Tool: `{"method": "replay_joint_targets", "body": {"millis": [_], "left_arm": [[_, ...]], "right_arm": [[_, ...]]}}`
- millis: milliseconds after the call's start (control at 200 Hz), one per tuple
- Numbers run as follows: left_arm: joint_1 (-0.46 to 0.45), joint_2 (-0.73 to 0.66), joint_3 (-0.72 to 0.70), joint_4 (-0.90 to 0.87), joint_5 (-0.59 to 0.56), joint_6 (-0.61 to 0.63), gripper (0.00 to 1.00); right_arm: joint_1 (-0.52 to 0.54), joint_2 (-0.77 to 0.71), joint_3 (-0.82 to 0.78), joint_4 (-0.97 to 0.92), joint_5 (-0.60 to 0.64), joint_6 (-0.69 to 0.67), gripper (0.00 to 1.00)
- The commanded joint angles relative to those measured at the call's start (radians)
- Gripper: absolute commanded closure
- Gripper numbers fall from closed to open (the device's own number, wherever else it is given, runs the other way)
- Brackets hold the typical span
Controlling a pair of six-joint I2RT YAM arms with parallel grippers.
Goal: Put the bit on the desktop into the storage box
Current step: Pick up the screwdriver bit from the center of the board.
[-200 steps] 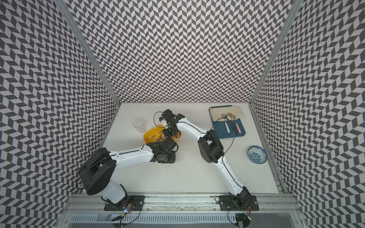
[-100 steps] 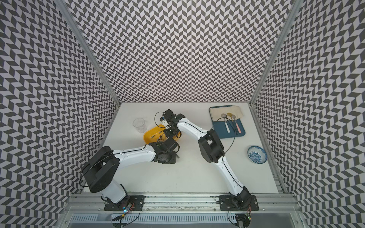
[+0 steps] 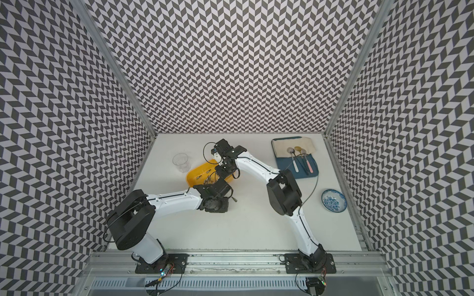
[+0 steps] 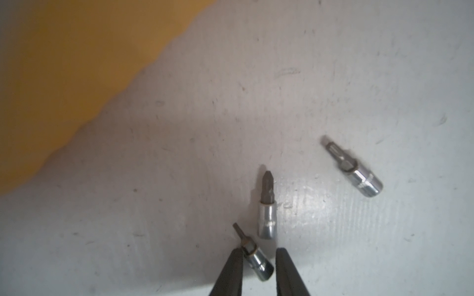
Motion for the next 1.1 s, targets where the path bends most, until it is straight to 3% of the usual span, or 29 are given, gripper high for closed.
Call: {"method": "replay_joint_targets", "body": {"millis": [0, 341, 706, 897, 1022, 1092], "left_arm": [[-0.001, 0.002, 0.016, -0.029, -0.011, 0.013, 0.73], [0.0, 0.026, 0.011, -0.059, -0.022, 0.026, 0.75], [0.002, 0.017, 0.007, -0.046, -0.016, 0.037, 0.8], [0.003, 0.018, 0.008, -0.048, -0.012, 0.042, 0.9], [0.003, 0.015, -0.002, -0.047, -0.009, 0.043, 1.0], [0.003, 0.01, -0.002, -0.051, -0.009, 0.043, 1.0]], "right_arm": [[-0.015, -0.127, -0.071, 0.06, 0.033, 0.031, 0.66], [-0.035, -0.358, -0.423, 0.159, 0.065, 0.085, 0.66], [-0.049, -0.464, -0.601, 0.211, 0.07, 0.116, 0.64], [-0.058, -0.473, -0.677, 0.245, 0.052, 0.119, 0.63], [-0.058, -0.47, -0.729, 0.285, 0.023, 0.125, 0.55], [-0.058, -0.463, -0.753, 0.307, 0.014, 0.125, 0.53]]}}
